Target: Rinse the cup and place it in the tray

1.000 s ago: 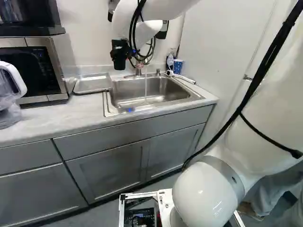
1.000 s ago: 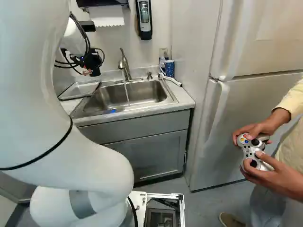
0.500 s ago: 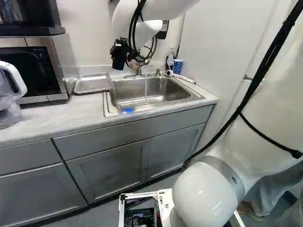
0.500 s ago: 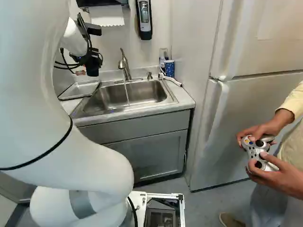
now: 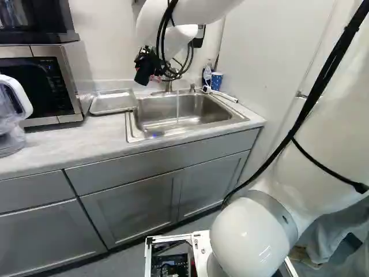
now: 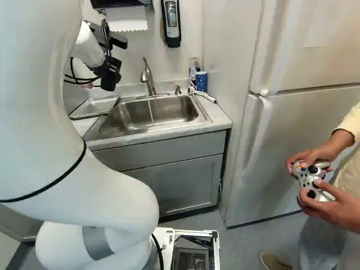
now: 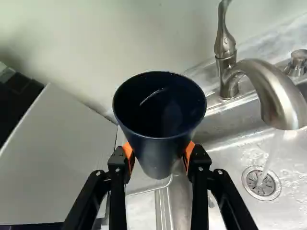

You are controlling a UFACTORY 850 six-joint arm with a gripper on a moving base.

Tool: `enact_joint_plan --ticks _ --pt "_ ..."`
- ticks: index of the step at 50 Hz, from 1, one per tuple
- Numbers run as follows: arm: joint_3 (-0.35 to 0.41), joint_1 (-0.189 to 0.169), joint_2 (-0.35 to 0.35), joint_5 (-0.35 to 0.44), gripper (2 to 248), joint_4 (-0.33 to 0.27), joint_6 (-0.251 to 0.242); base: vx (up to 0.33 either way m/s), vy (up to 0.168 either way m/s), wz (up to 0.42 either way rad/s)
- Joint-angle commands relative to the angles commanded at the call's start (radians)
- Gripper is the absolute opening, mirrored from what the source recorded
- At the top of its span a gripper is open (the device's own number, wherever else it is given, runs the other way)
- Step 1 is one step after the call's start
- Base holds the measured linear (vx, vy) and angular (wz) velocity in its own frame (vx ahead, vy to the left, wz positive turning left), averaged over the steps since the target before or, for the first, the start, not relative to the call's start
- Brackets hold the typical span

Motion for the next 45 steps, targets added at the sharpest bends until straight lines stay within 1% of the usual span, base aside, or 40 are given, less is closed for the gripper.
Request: enact_joint_plan --ticks 45 --pt "0.000 0.000 0.000 0.000 121 0.000 0.473 0.000 0.000 0.000"
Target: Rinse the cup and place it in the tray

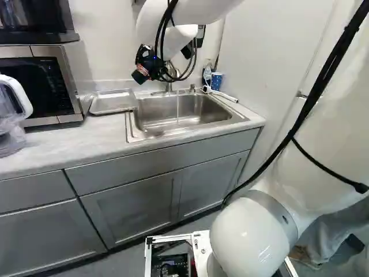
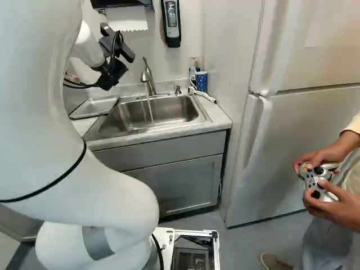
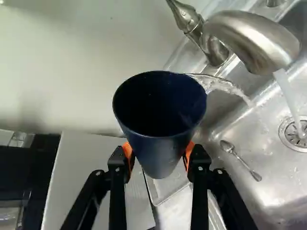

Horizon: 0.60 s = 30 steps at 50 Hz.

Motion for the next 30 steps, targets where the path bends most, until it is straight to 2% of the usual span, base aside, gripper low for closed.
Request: enact_joint_plan --ticks 30 --pt "0.000 0.000 0.000 0.000 121 0.000 0.315 0.000 0.000 0.000"
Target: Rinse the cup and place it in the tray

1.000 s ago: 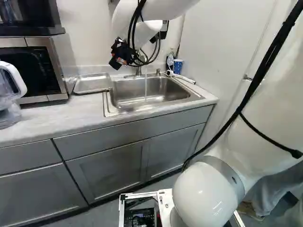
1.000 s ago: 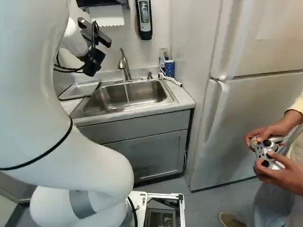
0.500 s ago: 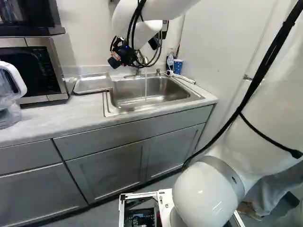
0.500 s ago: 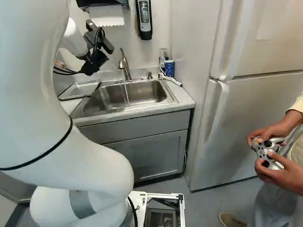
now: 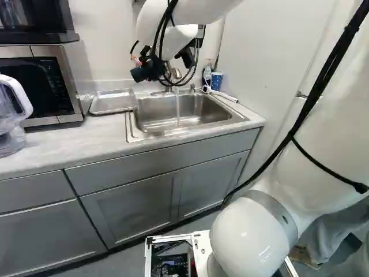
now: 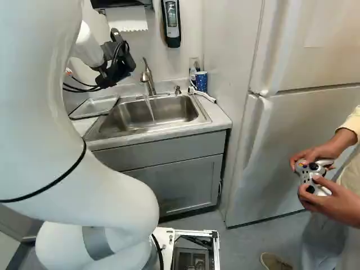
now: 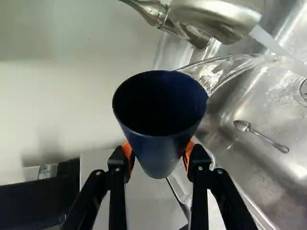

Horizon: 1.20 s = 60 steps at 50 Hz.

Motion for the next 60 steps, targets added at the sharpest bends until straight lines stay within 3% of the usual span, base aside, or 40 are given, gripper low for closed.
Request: enact_joint_plan --ticks 60 --pt "0.000 0.000 0.000 0.000 121 0.000 0.631 0.000 0.000 0.000"
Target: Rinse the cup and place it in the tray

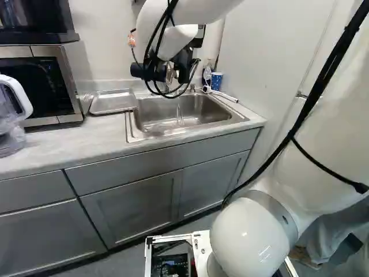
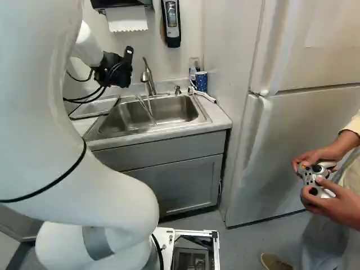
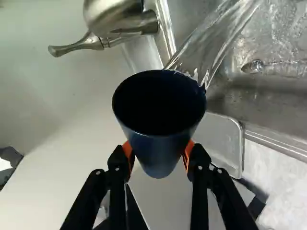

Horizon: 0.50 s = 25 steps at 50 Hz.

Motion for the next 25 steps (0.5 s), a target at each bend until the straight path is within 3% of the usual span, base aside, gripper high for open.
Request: enact_joint_plan --ticks 25 --pt "0.000 0.000 0.000 0.000 121 0.000 0.010 0.000 0.000 0.000"
